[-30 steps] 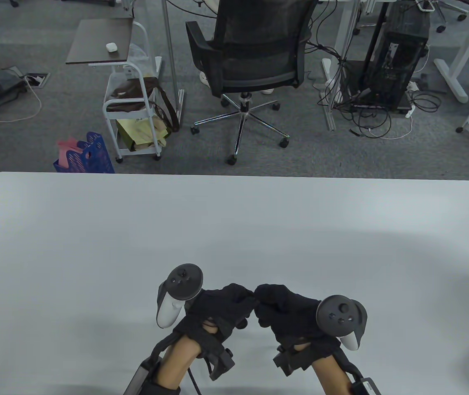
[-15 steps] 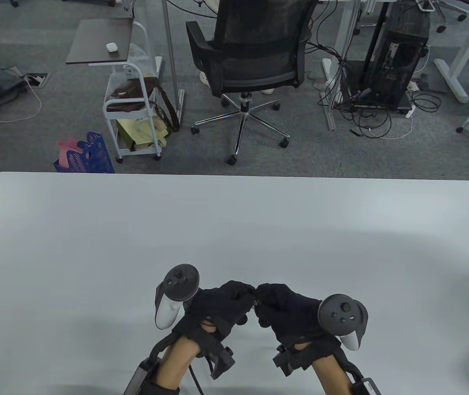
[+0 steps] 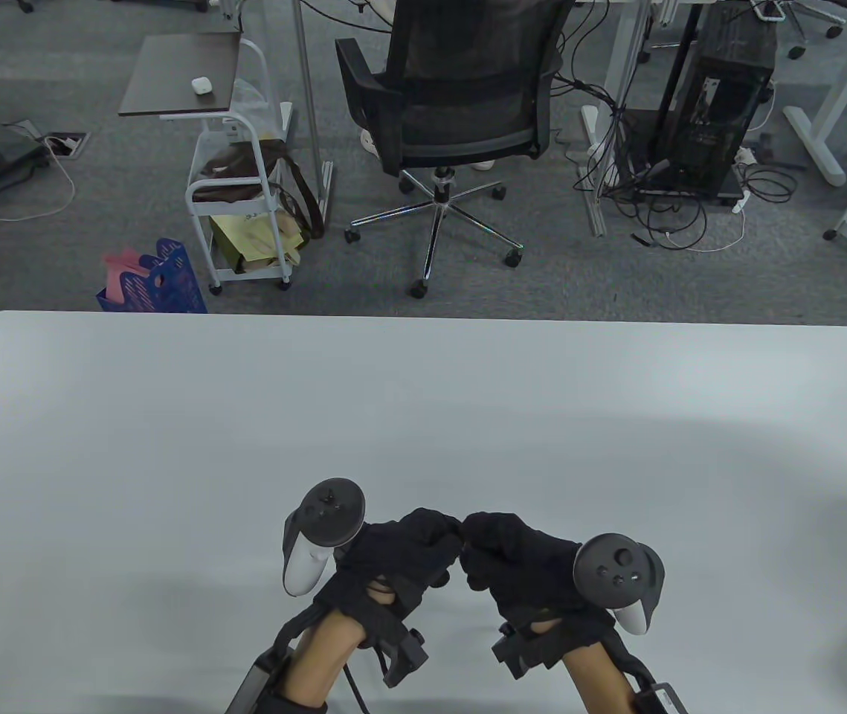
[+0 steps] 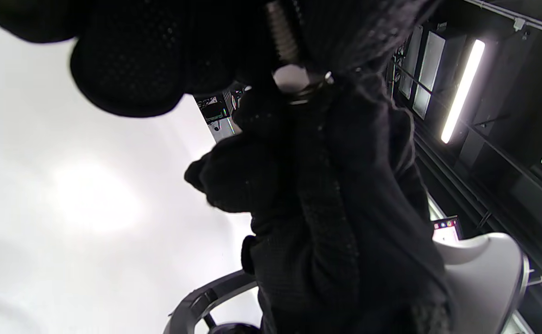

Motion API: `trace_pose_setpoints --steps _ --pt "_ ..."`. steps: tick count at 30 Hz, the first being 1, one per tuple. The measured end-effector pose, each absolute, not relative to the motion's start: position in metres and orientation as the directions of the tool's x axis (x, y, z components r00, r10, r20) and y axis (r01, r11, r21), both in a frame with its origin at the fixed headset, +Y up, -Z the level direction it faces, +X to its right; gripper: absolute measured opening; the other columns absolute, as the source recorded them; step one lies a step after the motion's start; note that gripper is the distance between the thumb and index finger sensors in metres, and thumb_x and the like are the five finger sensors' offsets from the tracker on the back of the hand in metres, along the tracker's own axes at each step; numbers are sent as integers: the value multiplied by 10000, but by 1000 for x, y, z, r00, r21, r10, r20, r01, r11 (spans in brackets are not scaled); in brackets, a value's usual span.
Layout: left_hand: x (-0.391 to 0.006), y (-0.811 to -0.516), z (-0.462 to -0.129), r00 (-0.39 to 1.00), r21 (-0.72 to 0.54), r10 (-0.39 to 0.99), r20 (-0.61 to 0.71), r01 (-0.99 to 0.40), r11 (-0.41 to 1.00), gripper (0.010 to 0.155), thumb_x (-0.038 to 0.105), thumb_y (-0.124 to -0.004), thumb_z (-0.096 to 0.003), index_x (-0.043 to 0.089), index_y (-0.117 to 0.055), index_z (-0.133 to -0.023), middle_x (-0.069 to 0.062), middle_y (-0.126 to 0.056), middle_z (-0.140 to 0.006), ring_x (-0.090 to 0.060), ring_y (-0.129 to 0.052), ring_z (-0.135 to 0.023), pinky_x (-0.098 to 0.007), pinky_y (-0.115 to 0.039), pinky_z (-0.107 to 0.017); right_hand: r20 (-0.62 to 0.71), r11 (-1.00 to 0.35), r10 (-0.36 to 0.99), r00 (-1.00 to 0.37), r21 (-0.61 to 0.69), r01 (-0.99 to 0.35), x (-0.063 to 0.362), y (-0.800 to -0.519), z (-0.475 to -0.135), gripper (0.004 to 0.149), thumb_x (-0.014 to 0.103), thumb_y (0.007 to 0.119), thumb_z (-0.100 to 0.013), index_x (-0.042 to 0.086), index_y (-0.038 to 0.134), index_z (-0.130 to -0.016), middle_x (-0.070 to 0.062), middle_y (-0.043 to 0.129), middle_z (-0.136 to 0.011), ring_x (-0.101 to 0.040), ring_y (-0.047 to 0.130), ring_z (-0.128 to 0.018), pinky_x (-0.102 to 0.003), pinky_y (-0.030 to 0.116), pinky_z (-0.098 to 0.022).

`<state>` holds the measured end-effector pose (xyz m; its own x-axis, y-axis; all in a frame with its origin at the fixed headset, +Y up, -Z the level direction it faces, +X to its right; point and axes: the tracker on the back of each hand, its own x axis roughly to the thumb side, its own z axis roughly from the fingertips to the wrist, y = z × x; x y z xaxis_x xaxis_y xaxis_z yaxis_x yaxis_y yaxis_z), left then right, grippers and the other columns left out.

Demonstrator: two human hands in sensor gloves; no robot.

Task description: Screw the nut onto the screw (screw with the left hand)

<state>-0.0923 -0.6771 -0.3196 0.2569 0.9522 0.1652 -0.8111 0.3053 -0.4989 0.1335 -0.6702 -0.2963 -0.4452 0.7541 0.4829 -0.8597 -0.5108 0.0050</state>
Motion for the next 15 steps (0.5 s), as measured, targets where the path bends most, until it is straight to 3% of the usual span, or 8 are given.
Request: trace_pose_setpoints --steps 3,6,10,15 --pt "-93 -676 -320 231 -537 958 169 -794 286 541 314 -756 -448 63 -641 -914 -251 -754 -843 -412 -896 -552 -593 -688 -470 475 -491 770 -426 16 -871 133 -671 -296 456 350 938 -312 225 850 -742 -22 1031 -623 -72 1147 -295 -375 1011 -333" --pt "-96 -681 -320 205 -522 971 123 -819 239 694 452 -755 -444 64 -572 -989 -276 -701 -894 -423 -874 -589 -595 -671 -488 477 -486 771 -422 10 -874 134 -669 -296 455 351 938 -312 224 852 -740 -20 1033 -623 -71 1149 -295 -374 1013 -332" --pt "-93 -680 -320 251 -502 956 154 -813 295 577 406 -771 -440 26 -758 -875 -294 -821 -793 -457 -912 -516 -619 -689 -448 477 -502 760 -441 0 -865 134 -670 -297 455 353 938 -311 225 853 -739 -19 1034 -620 -71 1149 -295 -374 1013 -331" --pt "-94 -676 -320 232 -546 959 165 -788 284 558 338 -760 -448 55 -652 -916 -264 -745 -850 -423 -887 -562 -599 -678 -475 476 -488 772 -421 20 -873 133 -670 -296 454 353 938 -311 224 853 -738 -20 1033 -621 -70 1149 -293 -374 1013 -332"
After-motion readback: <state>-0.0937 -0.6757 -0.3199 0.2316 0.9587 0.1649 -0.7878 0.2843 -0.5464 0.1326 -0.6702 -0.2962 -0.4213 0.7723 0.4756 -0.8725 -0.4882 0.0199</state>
